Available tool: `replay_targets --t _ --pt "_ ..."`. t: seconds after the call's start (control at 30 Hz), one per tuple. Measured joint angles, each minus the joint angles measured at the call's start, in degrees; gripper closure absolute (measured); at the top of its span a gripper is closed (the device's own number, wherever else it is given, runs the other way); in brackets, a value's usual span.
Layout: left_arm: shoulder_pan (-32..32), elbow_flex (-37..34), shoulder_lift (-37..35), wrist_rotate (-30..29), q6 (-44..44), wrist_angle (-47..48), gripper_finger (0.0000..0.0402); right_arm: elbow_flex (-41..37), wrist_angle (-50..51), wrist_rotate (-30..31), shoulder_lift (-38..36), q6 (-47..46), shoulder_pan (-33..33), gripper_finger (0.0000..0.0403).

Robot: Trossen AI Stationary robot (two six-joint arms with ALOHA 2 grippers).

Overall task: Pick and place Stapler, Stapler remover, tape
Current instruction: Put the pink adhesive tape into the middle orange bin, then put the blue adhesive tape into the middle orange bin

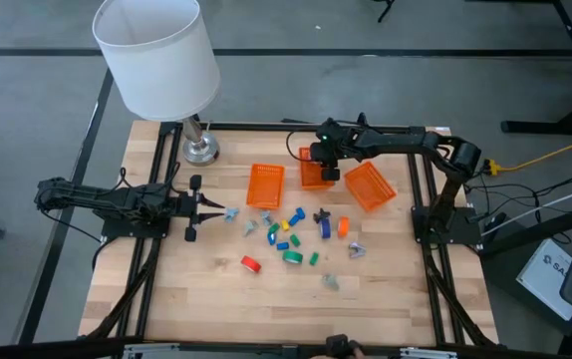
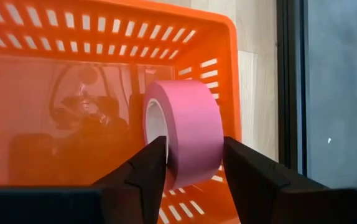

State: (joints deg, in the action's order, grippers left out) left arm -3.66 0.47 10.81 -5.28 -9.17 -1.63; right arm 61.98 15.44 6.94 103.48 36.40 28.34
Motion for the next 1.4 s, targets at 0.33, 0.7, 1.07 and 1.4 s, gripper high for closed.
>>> replay_targets --t 0.33,0.7,1.07,1.4 --pt "0.00 0.00 0.01 0.00 0.00 0.10 0.0324 1.65 0.95 0.42 -0.11 -0.22 -0.44 0.0241" --pt "0.00 0.01 0.00 0.00 0.00 0.10 0.0324 8.52 9.06 6.75 -0.26 -0.58 -2.86 0.0241" --pt "0.00 0.01 0.00 0.00 0.00 0.10 0.0324 8.94 14.09 12.07 -8.26 -13.69 -17.28 0.0241" --pt "0.00 0.00 0.02 0.00 0.00 0.11 0.0323 8.92 25.32 10.54 -9.75 -44.43 -32.76 0.0241"
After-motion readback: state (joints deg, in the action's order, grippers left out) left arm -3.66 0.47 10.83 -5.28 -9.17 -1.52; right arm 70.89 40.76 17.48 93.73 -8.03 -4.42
